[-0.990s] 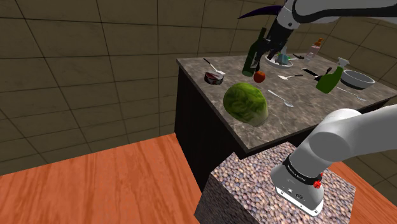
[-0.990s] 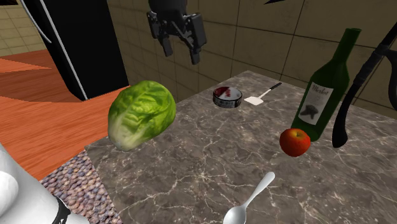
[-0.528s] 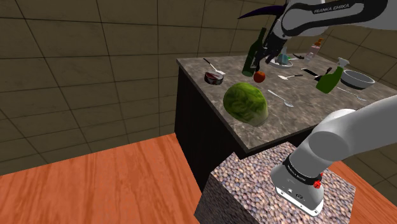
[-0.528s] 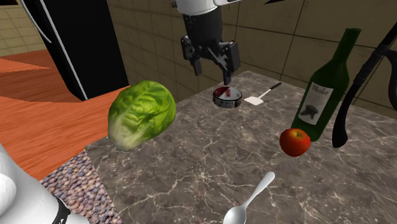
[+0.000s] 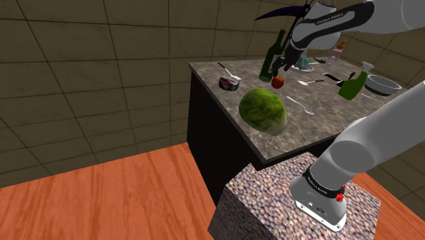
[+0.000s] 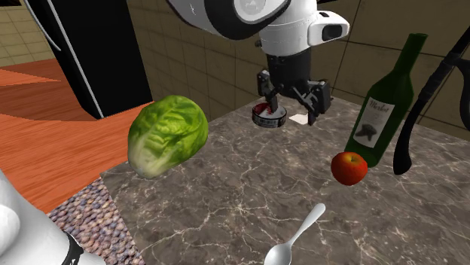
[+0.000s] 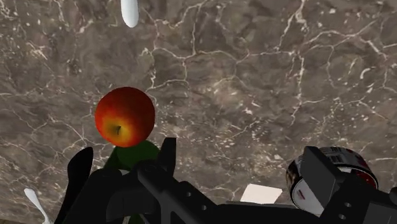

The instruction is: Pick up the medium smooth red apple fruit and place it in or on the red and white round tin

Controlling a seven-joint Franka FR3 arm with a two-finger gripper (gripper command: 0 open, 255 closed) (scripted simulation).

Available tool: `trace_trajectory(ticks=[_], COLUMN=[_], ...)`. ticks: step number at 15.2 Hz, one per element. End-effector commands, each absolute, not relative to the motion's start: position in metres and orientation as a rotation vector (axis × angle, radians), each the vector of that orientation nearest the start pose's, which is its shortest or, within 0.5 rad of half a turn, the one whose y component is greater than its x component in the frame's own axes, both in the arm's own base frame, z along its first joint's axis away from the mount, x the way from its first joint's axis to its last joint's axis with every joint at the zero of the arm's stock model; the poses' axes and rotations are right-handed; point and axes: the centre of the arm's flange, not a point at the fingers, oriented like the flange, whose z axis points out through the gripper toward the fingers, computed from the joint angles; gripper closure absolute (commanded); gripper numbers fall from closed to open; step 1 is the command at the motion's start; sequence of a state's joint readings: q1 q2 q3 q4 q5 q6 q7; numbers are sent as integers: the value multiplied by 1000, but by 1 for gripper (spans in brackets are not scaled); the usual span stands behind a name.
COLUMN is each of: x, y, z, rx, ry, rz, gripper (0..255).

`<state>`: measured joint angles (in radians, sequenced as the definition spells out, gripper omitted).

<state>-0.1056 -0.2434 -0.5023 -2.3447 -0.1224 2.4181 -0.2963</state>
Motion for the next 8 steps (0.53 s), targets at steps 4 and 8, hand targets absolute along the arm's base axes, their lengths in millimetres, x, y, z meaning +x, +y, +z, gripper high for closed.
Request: trace_trajectory(ticks=[4, 8], x=[421, 434], y=[-340, -382], z=[415, 392], rx=[-3213, -3226], ry=[397, 412], rz=[-474, -500], gripper=[0, 0])
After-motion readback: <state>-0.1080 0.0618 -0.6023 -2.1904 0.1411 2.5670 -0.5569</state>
